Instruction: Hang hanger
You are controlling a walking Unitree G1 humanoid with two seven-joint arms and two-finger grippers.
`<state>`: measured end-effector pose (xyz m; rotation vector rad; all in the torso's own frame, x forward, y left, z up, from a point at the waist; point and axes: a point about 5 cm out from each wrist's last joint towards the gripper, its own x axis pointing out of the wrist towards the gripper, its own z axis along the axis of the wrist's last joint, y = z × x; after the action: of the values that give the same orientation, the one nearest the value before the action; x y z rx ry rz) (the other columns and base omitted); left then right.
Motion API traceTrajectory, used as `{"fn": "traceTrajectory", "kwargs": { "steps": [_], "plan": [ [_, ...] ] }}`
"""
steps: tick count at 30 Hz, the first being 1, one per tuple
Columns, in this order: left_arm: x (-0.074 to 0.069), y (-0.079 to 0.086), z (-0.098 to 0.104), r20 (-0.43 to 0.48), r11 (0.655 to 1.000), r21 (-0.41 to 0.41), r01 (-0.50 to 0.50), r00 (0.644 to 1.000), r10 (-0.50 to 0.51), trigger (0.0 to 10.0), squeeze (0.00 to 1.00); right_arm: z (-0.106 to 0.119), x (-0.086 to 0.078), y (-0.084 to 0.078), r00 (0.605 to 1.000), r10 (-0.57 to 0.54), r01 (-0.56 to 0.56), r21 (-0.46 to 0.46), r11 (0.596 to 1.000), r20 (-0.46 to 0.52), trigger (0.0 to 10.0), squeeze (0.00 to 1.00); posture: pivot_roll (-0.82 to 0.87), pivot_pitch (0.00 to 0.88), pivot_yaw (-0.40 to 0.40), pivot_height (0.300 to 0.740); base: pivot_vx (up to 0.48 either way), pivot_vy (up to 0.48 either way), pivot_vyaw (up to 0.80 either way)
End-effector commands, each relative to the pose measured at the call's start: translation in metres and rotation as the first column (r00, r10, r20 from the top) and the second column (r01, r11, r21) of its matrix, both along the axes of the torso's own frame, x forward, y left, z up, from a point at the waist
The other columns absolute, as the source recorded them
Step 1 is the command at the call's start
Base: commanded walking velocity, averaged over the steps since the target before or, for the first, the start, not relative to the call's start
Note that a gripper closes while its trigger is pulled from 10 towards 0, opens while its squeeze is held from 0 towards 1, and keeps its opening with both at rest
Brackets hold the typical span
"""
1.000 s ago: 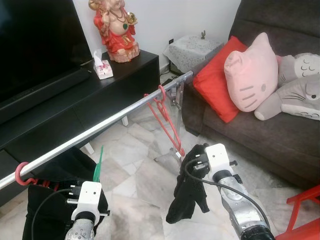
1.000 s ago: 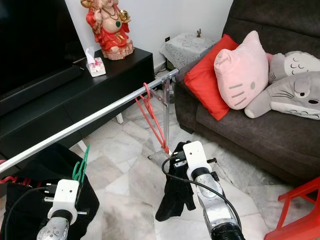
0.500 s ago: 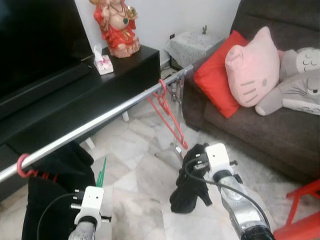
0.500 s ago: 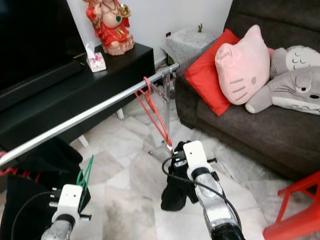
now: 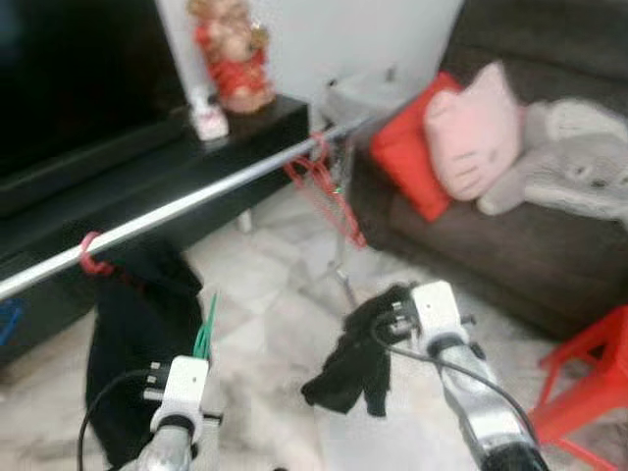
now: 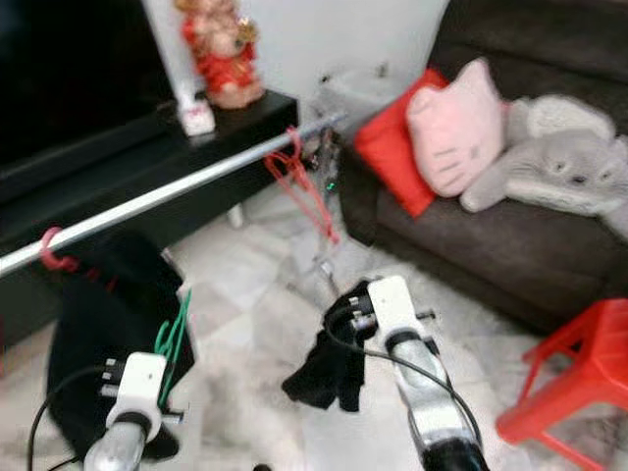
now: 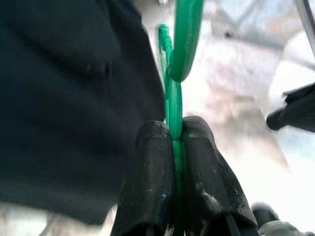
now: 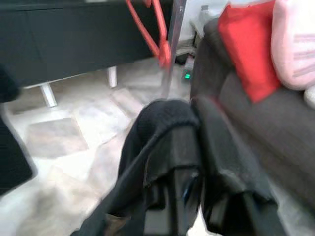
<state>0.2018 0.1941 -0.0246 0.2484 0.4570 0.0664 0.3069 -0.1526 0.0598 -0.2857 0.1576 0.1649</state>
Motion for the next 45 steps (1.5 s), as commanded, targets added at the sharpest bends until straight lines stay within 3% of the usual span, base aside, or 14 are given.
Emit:
{"fn": "traceTrajectory", "kwargs": {
  "steps": [1, 16, 45],
  "plan": [
    [0.0123, 0.0020, 0.0109, 0.055, 1.000, 0.008, 0.006, 0.998, -0.007, 10.0, 0.00, 0.0048, 0.0017, -0.0026, 1.000, -0.007, 0.007, 0.007, 1.000, 0.021, 10.0, 0.00, -0.16, 0.000, 0.110, 0.740, -0.352, 0.000, 0.00],
    [0.0126, 0.0021, 0.0113, 0.056, 1.000, 0.010, 0.018, 0.998, -0.018, 10.0, 0.00, 0.0031, 0.0009, -0.0026, 1.000, -0.011, 0.011, -0.016, 1.000, 0.015, 10.0, 0.00, -0.16, 0.000, 0.117, 0.740, -0.355, 0.000, 0.00],
    [0.0126, 0.0025, 0.0127, 0.054, 1.000, 0.005, -0.001, 0.999, 0.001, 10.0, 0.00, 0.0007, 0.0003, 0.0006, 1.000, 0.019, -0.020, -0.042, 0.999, -0.018, 10.0, 0.00, -0.13, 0.000, 0.106, 0.740, -0.354, 0.000, 0.75]
  ]
}}
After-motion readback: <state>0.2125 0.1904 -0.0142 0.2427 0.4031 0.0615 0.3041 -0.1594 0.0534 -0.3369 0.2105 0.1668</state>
